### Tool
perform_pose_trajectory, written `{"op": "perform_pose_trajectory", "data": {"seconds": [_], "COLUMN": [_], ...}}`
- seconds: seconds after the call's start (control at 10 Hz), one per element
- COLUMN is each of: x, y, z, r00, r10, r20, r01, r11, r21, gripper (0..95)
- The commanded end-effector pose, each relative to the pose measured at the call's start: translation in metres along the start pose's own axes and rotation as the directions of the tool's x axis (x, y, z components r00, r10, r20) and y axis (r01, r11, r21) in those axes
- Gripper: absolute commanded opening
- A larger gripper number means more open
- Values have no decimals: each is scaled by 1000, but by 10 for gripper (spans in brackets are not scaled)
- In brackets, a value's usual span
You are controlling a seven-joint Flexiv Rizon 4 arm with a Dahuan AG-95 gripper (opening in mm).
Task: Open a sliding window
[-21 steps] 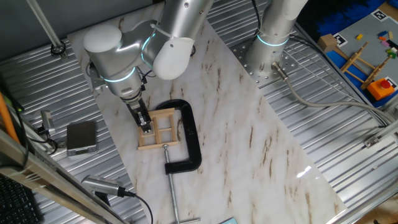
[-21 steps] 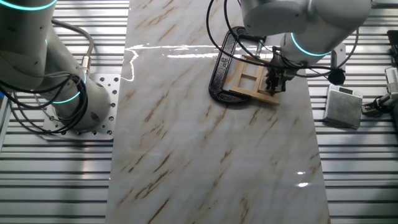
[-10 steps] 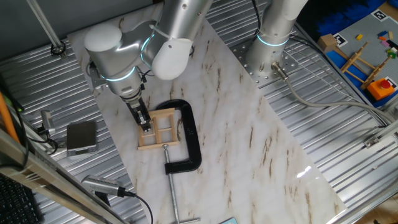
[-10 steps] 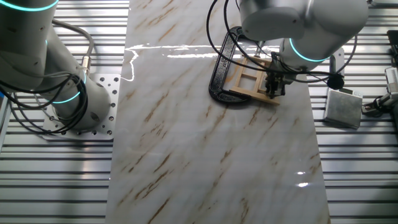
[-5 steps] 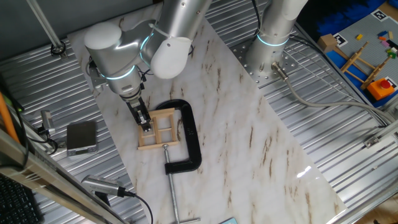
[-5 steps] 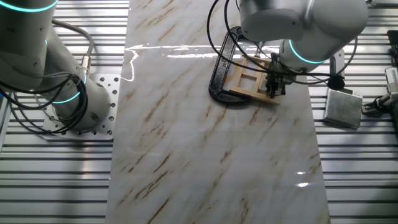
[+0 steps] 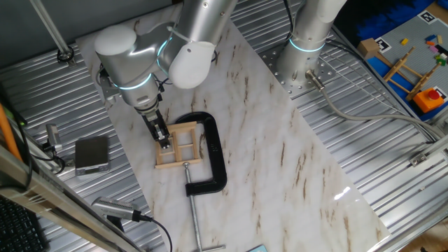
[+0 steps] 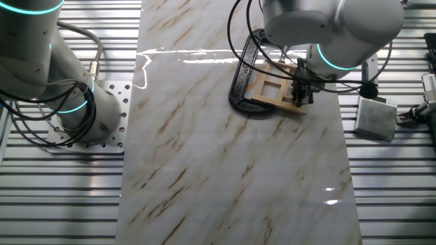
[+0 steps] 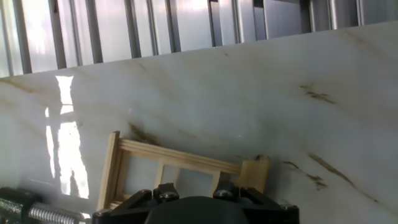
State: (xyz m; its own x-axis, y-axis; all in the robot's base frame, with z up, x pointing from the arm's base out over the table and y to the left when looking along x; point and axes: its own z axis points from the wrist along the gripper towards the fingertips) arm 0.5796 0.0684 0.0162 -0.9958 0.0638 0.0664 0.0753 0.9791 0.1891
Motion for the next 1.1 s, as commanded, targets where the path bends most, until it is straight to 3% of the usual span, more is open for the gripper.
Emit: {"op": "perform_pose_trajectory", "data": {"seconds": [0.1,1.0,1.1], "x": [0,-5,-5], "y": [1,19,21], "z": [0,0,1], "r00": [1000,1000,1000], "r10": [-1,-2,-3], "r20": [-1,-1,-1], "r01": [1,2,3], "r11": [1000,1000,1000], "r21": [0,-1,-2], "gripper": [380,380,570]}}
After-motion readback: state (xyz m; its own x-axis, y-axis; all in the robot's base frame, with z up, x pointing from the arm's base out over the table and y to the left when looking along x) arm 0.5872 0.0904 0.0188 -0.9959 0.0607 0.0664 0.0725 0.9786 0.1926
